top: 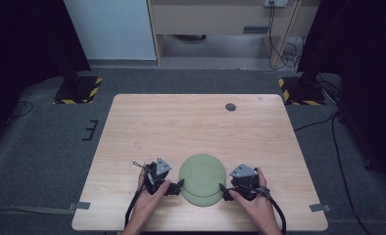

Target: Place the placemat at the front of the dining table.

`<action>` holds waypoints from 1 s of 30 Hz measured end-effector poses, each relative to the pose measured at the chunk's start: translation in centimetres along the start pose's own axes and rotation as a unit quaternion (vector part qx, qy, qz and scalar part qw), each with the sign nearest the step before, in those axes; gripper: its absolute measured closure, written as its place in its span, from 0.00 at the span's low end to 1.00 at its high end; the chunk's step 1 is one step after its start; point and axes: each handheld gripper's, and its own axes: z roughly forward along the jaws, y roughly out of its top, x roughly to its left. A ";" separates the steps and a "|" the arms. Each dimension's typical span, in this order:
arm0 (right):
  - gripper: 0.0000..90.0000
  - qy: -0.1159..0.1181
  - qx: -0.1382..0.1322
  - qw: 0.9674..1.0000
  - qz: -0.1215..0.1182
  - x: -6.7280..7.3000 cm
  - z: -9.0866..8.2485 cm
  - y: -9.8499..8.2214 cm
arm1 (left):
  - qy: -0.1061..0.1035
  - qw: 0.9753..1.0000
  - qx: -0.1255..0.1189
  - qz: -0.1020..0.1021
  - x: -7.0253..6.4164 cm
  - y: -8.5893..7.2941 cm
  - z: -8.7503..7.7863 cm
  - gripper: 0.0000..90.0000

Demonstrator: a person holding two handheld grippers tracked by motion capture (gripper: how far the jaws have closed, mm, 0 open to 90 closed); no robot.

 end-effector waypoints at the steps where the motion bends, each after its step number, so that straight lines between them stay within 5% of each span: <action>1: 0.06 0.001 0.000 1.000 0.000 0.0 0.0 0.0 | 0.001 1.000 0.002 0.002 0.0 0.0 0.0 0.00; 30: 0.05 -0.014 -0.005 1.000 0.008 -0.1 0.3 0.2 | 0.015 1.000 -0.006 0.001 0.1 0.0 0.5 0.00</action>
